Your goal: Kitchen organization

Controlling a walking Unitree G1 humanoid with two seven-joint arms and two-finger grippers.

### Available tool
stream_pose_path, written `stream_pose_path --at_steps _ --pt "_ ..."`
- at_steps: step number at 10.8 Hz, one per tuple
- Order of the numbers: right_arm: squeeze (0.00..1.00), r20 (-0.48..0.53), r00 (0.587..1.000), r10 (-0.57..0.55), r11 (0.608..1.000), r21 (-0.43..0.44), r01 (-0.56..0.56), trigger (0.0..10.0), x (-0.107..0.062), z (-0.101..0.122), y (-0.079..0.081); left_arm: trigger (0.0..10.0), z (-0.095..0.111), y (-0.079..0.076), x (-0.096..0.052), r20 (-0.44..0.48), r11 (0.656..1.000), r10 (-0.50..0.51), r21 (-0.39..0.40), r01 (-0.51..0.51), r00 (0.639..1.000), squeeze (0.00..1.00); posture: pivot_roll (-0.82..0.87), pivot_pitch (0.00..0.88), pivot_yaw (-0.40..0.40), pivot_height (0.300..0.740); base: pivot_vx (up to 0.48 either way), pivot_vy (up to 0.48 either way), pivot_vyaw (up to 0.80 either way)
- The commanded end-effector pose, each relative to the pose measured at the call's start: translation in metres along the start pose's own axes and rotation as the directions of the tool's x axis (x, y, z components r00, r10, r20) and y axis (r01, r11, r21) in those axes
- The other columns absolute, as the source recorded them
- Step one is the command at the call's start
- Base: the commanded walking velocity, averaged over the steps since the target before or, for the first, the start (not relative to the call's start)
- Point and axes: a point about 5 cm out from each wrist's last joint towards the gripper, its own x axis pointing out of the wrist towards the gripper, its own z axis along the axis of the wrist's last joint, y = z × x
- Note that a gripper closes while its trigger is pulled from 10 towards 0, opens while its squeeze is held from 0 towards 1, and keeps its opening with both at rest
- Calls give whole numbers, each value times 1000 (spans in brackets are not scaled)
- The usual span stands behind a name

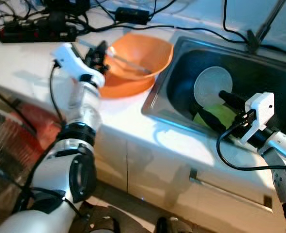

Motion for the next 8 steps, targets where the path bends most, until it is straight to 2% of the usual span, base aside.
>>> stream_pose_path --at_steps 1,3,4,8 --pt "0 1 1000 0 1000 -8 0 10000 -2 1 0 10000 6 -7 3 25 1000 -29 -2 29 999 0 -6 168 -24 740 0 0 0" --pt "0 2 1000 2 1000 -6 -2 10000 -2 1 -1 10000 5 -16 4 40 998 -60 -15 60 997 0 -2 166 -25 740 0 0 0" --pt "0 3 1000 2 1000 -6 -2 10000 -2 1 -1 10000 3 -16 2 35 998 -59 -16 60 998 0 -2 166 -25 740 0 0 0" --pt "0 5 1000 3 1000 -1 -3 10000 -1 0 1 10000 -1 -1 0 -20 1000 -12 -9 12 1000 0 -4 157 -19 740 0 0 0"
